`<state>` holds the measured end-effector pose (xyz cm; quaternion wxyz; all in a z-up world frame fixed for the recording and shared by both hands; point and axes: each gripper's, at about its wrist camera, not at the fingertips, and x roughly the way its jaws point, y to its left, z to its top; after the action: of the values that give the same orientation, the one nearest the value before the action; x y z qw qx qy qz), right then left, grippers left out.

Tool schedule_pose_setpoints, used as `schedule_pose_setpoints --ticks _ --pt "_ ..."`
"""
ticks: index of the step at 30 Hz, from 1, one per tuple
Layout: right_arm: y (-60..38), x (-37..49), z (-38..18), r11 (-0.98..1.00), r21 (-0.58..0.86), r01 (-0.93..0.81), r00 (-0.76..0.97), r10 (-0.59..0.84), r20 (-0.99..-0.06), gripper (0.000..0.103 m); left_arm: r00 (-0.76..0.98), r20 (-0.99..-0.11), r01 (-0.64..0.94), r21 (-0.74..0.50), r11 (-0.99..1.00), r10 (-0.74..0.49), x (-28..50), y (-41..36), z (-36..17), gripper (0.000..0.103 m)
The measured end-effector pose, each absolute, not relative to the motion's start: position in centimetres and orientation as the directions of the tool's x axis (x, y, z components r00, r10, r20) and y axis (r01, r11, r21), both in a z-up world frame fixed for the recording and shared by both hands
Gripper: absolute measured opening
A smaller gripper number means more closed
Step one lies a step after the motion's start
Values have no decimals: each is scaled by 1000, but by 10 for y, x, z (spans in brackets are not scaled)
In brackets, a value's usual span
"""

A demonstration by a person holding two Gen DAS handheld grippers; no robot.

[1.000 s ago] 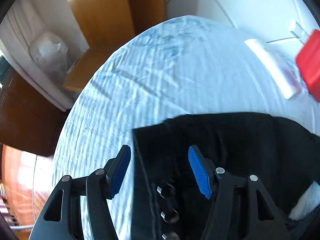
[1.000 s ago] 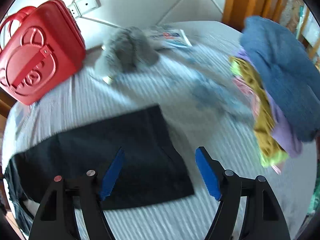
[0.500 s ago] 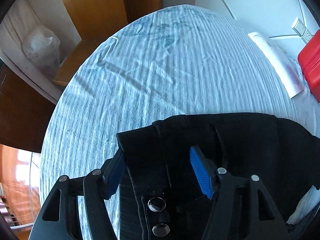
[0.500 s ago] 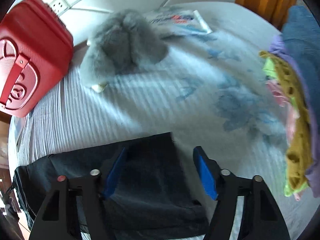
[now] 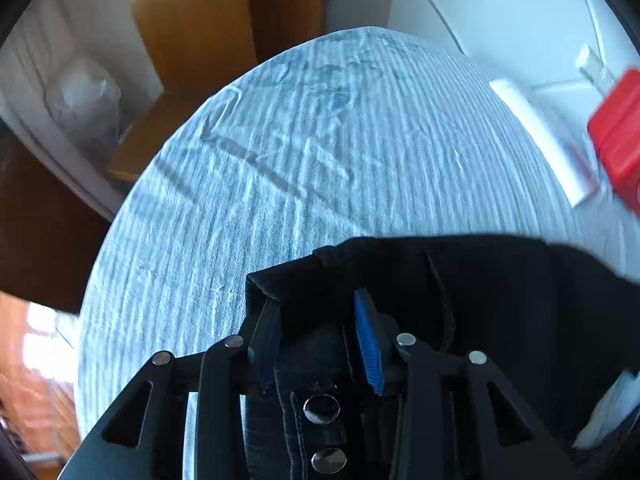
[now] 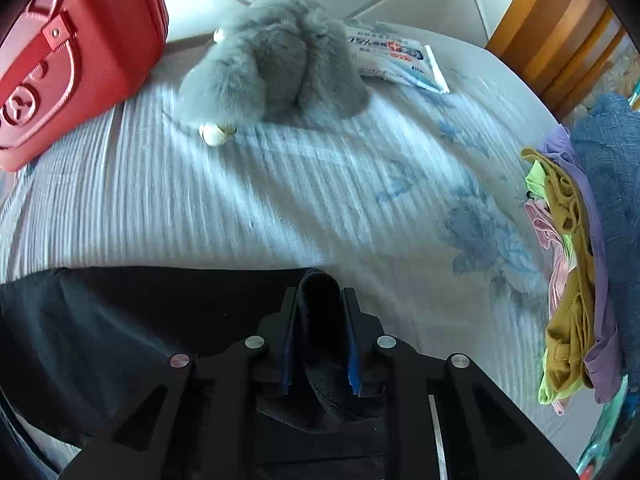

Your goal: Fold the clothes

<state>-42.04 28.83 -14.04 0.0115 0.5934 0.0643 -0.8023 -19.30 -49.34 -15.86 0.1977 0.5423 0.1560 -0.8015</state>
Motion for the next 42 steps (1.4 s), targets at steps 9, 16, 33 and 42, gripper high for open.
schedule_pose_setpoints --ticks 9,16,33,42 --pt "275 -369 -63 -982 -169 89 -602 82 -795 7 -441 -847 493 48 -869 -297 -167 -461 -82 2" --pt "327 -249 9 -996 18 87 -760 -79 -645 7 -576 -782 405 -18 -914 -240 -105 -432 -37 2" --pt "468 -63 -88 -975 114 -188 -493 -7 -870 27 -382 -918 372 -51 -927 -103 65 -414 -88 33" --pt "468 -68 -93 -966 223 -135 -496 -129 -859 42 -482 -866 520 -161 -839 -133 88 -413 -56 45"
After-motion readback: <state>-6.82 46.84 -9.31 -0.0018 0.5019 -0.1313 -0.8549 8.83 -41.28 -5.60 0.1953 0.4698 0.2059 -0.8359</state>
